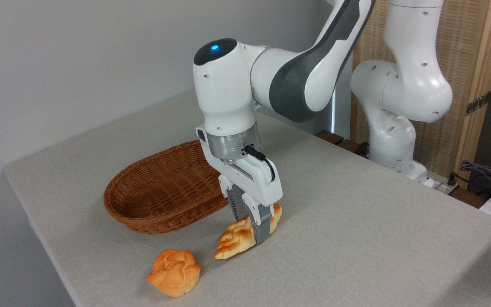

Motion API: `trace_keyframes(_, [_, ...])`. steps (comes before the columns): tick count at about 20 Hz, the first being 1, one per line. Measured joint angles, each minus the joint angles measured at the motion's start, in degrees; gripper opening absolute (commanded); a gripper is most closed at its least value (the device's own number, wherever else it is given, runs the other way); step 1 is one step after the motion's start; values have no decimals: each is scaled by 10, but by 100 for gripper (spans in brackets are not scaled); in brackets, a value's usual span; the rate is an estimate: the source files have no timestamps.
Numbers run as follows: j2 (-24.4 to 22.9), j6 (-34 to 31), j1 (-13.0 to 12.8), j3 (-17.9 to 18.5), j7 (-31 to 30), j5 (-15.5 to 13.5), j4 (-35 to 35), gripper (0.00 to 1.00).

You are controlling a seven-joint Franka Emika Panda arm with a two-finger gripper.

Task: Put bread into the basket
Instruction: 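Close the gripper on the braided bread loaf, then lift the braided loaf and carry it over the wicker basket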

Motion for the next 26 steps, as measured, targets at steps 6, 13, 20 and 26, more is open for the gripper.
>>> trace_keyframes(6, [0, -7, 0, 0, 0, 0, 9, 39])
trace_keyframes(13, [9, -123, 3, 1, 0, -29, 118, 41])
trace_keyframes(20, [18, -193, 2, -23, -29, -139, 205, 62])
trace_keyframes(26, [70, -149, 0, -85, -65, -174, 219, 100])
